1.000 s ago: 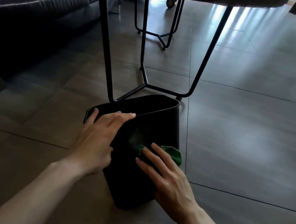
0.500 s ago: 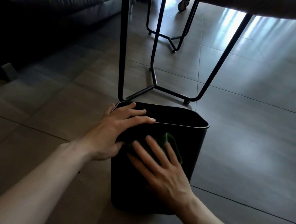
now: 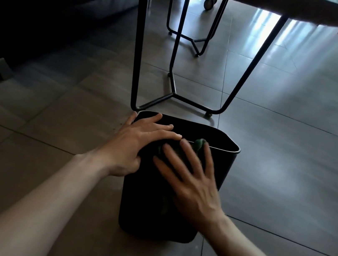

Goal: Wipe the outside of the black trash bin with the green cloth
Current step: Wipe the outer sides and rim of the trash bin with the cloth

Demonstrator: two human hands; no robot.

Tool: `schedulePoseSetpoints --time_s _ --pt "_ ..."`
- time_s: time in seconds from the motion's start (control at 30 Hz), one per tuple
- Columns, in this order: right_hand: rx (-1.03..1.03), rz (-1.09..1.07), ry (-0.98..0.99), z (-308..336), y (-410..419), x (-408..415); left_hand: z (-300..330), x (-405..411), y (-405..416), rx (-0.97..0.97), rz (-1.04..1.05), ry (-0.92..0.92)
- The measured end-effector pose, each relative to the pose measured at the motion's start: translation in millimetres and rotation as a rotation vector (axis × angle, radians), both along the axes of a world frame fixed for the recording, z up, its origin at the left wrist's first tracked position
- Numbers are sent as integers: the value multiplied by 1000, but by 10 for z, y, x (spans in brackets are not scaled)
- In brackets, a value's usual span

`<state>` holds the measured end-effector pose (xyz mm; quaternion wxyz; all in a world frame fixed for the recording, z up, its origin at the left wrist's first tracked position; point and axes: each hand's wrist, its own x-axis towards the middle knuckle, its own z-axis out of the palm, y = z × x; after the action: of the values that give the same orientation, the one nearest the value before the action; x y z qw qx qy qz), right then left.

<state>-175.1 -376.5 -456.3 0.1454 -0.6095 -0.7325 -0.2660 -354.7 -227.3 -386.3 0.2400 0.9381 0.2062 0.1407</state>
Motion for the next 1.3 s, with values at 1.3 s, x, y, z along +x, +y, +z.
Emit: schedulePoseSetpoints --time_s 1.3 --pt "-84 158 -25 -408 -226 -10 -27 49 5 3 26 -14"
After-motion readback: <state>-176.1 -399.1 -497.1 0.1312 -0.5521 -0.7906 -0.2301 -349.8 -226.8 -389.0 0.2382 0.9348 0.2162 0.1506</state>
